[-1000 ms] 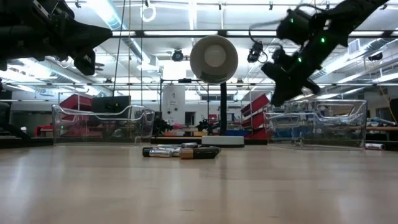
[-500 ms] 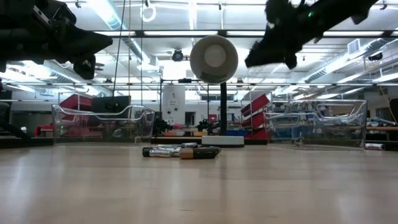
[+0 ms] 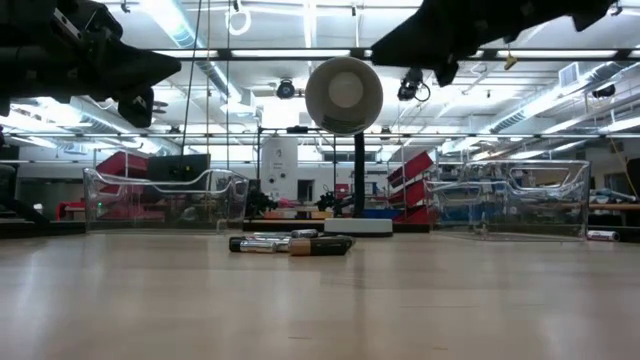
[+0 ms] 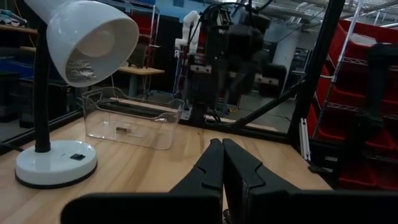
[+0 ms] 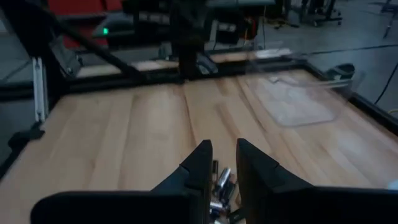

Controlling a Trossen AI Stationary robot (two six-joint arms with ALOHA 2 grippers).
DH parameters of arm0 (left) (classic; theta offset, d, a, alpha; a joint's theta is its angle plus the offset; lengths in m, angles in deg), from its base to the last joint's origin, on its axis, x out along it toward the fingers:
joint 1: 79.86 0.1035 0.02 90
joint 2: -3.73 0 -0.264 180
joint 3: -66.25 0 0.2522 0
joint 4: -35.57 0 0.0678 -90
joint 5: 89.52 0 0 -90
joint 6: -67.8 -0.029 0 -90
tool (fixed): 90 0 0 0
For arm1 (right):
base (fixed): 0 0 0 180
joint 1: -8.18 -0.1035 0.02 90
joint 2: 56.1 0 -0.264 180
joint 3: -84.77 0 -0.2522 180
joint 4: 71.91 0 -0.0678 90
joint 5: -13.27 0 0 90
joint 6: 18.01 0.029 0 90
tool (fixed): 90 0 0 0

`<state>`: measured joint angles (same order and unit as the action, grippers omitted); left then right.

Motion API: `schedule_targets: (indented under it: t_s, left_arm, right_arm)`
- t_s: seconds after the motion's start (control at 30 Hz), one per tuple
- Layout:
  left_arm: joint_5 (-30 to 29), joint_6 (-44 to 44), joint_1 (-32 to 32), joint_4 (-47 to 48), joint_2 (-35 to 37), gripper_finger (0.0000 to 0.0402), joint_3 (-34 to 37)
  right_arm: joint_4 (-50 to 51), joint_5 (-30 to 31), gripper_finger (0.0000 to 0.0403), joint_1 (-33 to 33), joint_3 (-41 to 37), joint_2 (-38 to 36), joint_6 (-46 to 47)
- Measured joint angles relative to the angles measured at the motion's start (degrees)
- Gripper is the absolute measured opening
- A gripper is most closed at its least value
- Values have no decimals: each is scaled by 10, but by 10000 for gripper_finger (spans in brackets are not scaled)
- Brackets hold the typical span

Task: Sort batteries
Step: Put the black battery in the transparent bin

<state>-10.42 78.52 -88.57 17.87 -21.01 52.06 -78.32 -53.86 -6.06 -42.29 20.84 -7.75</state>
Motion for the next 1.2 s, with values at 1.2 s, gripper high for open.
schedule_targets:
  t_s: [1.2]
  left_arm:
    - [-7,2,0,-3,0,2,0]
  right_arm:
    - [140,-46,78,-37,191,279,-86]
